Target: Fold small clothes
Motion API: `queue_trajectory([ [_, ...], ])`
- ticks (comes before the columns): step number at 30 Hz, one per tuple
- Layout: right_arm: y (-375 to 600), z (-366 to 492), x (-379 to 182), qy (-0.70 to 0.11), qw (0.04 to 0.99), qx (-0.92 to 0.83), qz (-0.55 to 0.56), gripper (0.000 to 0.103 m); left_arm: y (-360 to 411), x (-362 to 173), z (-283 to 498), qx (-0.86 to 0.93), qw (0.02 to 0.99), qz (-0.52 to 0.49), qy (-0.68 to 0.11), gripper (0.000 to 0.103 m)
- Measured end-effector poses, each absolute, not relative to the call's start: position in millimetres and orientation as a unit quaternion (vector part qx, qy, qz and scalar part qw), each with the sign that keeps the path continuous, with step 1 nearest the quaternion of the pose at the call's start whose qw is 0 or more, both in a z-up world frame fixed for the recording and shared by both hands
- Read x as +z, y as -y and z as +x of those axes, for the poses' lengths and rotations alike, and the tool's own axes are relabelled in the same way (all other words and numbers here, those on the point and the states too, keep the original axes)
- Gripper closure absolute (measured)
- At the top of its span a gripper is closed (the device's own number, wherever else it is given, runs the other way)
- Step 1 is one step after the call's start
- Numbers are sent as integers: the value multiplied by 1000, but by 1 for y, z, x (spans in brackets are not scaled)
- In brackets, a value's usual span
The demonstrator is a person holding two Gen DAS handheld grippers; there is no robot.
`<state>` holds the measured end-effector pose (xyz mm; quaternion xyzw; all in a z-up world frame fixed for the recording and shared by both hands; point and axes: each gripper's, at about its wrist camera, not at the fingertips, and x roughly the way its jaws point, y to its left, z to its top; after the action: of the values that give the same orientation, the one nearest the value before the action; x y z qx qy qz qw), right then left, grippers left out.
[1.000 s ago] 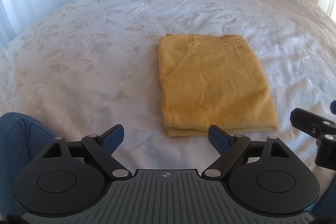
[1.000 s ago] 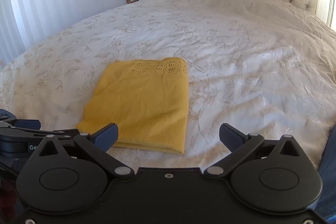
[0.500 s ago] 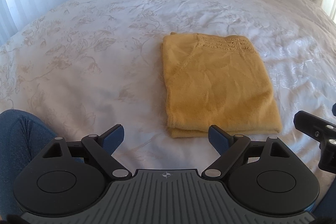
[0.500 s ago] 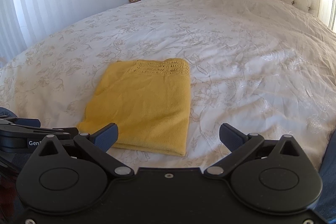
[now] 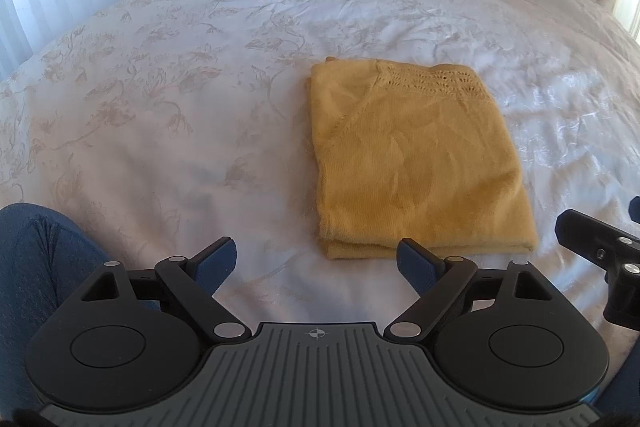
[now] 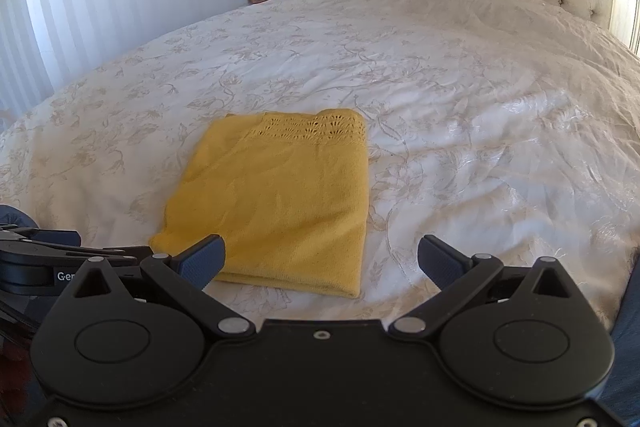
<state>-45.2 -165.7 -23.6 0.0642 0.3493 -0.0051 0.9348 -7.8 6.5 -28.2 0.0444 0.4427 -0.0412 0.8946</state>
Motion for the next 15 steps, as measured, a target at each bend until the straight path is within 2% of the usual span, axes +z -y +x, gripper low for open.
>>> queue_trajectory([
  [15, 165, -44, -25, -352, 934, -2, 68, 1, -7, -32, -7, -47, 890, 42, -451, 15],
])
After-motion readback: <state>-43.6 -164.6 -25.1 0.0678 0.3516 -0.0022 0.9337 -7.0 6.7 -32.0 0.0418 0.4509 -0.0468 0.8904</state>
